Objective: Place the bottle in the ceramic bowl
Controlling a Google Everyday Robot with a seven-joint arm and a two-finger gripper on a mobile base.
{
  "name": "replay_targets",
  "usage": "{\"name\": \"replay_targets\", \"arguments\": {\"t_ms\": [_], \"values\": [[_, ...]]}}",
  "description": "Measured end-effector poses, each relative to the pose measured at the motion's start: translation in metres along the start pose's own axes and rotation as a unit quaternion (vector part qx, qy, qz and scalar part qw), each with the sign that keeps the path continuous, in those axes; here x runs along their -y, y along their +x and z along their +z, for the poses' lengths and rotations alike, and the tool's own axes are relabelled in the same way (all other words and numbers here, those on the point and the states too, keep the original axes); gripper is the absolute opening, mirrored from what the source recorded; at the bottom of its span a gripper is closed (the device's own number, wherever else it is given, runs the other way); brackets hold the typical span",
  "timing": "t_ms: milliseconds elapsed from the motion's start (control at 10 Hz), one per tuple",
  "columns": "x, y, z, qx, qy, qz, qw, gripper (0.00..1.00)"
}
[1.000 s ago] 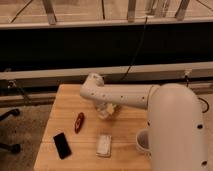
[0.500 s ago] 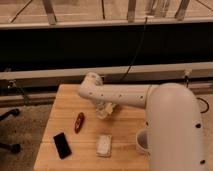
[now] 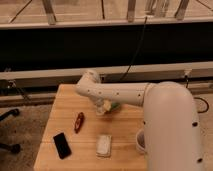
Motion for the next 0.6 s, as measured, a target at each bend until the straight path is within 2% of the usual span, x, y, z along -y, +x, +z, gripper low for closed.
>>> {"name": "replay_targets", "arguments": {"t_ms": [100,300,400,600], "values": [[0.020,0.006,-0.009,-0.005,0.007,-0.004,1.0000,0.00],[0.036,0.016,-0.016,-0.008,0.013,0.000,0.9999,0.10],[0.039,0.024,-0.015,-0.006,0.015,0.010,0.9998,0.23],[0.030,0.041,-0.010,0.002,0.015,0.031,0.9994,0.42]]}}
